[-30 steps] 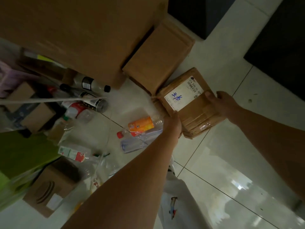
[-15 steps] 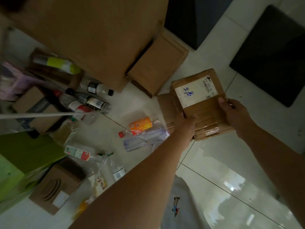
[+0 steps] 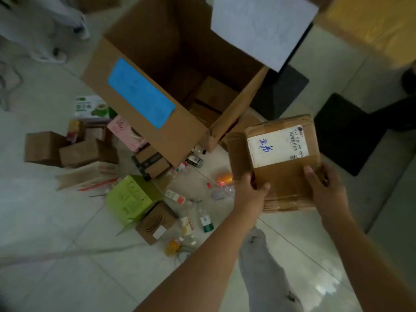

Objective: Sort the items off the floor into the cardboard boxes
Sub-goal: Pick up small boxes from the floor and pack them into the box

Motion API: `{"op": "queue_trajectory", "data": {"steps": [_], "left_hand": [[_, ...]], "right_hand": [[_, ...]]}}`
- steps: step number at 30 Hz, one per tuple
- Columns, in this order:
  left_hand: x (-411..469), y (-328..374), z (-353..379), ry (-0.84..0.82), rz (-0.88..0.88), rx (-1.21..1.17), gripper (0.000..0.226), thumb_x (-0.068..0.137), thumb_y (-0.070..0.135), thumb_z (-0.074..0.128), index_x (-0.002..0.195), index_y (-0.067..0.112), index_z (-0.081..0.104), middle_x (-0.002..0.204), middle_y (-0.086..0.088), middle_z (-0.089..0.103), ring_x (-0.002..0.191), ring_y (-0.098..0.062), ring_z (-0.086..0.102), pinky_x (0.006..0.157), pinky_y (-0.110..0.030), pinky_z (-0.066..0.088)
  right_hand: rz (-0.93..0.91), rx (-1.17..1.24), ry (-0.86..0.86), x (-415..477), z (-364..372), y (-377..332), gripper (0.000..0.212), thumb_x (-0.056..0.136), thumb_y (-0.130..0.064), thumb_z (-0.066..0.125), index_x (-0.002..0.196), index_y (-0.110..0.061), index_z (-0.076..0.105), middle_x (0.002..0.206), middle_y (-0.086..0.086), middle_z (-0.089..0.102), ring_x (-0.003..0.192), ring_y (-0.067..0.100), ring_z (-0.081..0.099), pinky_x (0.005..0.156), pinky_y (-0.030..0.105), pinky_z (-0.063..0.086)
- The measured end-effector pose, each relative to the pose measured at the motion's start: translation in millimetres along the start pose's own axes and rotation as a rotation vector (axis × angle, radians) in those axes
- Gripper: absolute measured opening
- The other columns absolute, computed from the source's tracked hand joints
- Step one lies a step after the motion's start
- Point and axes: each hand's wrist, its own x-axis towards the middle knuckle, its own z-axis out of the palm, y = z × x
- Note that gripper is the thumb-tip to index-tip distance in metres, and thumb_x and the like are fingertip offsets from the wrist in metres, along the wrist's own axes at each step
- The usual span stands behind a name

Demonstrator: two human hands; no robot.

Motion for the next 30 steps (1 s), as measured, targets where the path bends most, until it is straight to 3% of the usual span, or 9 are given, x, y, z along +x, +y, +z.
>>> {"op": "queue_trajectory", "data": {"steps": [4, 10, 12, 16, 19, 23, 25, 27, 30], "left_hand": [[-43.3, 67.2, -47.2, 0.076, 0.14, 0.05, 0.039, 0.09, 0.025, 0.063, 0.127, 0.029, 0.051, 0.127, 0.005, 0.06, 0.116, -0.014, 0.057, 0.1, -0.037, 0.047], [-56.1, 142.8, -93.9, 0.225, 0.257, 0.007, 0.049, 0.092, 0.021, 0.061, 0.138, 0.024, 0.045, 0.132, 0.003, 0.056, 0.118, -0.013, 0.054, 0.102, -0.037, 0.046], [-47.0, 161.5, -104.7, 0.277, 0.263, -0.005, 0.05, 0.093, 0.021, 0.06, 0.141, 0.023, 0.043, 0.132, 0.005, 0.055, 0.119, -0.012, 0.054, 0.102, -0.035, 0.046], [-11.4, 189.2, -117.7, 0.386, 0.244, -0.14, 0.042, 0.094, 0.016, 0.06, 0.131, 0.031, 0.05, 0.121, 0.015, 0.058, 0.106, 0.002, 0.057, 0.088, -0.018, 0.048], [27.6, 206.9, -121.2, 0.527, 0.171, -0.24, 0.046, 0.094, 0.015, 0.058, 0.136, 0.031, 0.048, 0.123, 0.013, 0.057, 0.114, -0.009, 0.057, 0.099, -0.034, 0.049], [92.7, 232.0, -135.9, 0.617, 0.168, -0.256, 0.041, 0.098, 0.016, 0.051, 0.135, 0.034, 0.048, 0.133, 0.006, 0.054, 0.116, -0.012, 0.055, 0.102, -0.041, 0.048], [125.2, 245.0, -147.6, 0.634, 0.183, -0.245, 0.04, 0.099, 0.016, 0.048, 0.137, 0.031, 0.047, 0.133, 0.006, 0.055, 0.113, -0.01, 0.057, 0.093, -0.028, 0.052], [154.9, 257.7, -159.4, 0.655, 0.203, -0.246, 0.04, 0.099, 0.015, 0.047, 0.138, 0.027, 0.047, 0.128, 0.006, 0.058, 0.102, 0.0, 0.059, 0.072, -0.009, 0.051], [200.5, 274.7, -179.5, 0.69, 0.239, -0.254, 0.039, 0.099, 0.012, 0.045, 0.136, 0.023, 0.048, 0.108, 0.015, 0.063, 0.082, 0.013, 0.063, 0.057, -0.003, 0.047]], "right_hand": [[-0.106, 0.047, -0.042, -52.6, 3.7, -80.7, 0.061, 0.09, -0.052, 0.058, 0.143, -0.032, 0.038, 0.125, -0.007, 0.05, 0.107, 0.018, 0.054, 0.089, 0.04, 0.049], [-0.229, 0.092, -0.168, -60.8, 30.4, -167.4, 0.059, 0.094, -0.04, 0.058, 0.147, -0.027, 0.035, 0.133, -0.002, 0.05, 0.113, 0.021, 0.055, 0.088, 0.039, 0.05], [-0.265, 0.092, -0.237, -43.3, 43.8, -190.8, 0.058, 0.094, -0.041, 0.058, 0.146, -0.028, 0.036, 0.132, -0.004, 0.051, 0.108, 0.018, 0.057, 0.081, 0.033, 0.052], [-0.297, 0.017, -0.408, 13.5, 79.0, -234.5, 0.06, 0.092, -0.047, 0.055, 0.146, -0.031, 0.032, 0.121, -0.011, 0.049, 0.091, 0.007, 0.056, 0.07, 0.024, 0.045], [-0.346, -0.045, -0.593, 63.9, 112.4, -260.3, 0.049, 0.093, -0.046, 0.052, 0.138, -0.036, 0.036, 0.124, -0.008, 0.055, 0.1, 0.011, 0.059, 0.08, 0.029, 0.05], [-0.406, -0.18, -0.657, 129.9, 161.8, -291.4, 0.065, 0.093, -0.055, 0.047, 0.149, -0.032, 0.024, 0.143, -0.002, 0.044, 0.121, 0.021, 0.05, 0.102, 0.042, 0.043], [-0.438, -0.189, -0.672, 161.3, 188.9, -310.7, 0.063, 0.095, -0.055, 0.045, 0.15, -0.034, 0.024, 0.149, -0.002, 0.04, 0.132, 0.024, 0.044, 0.108, 0.046, 0.037], [-0.479, -0.176, -0.672, 189.0, 216.5, -327.0, 0.06, 0.096, -0.054, 0.044, 0.15, -0.034, 0.025, 0.152, -0.002, 0.038, 0.135, 0.024, 0.041, 0.11, 0.046, 0.036], [-0.512, -0.129, -0.634, 224.3, 261.2, -343.8, 0.059, 0.098, -0.048, 0.046, 0.151, -0.032, 0.025, 0.152, 0.0, 0.038, 0.135, 0.024, 0.041, 0.107, 0.041, 0.036]]}}
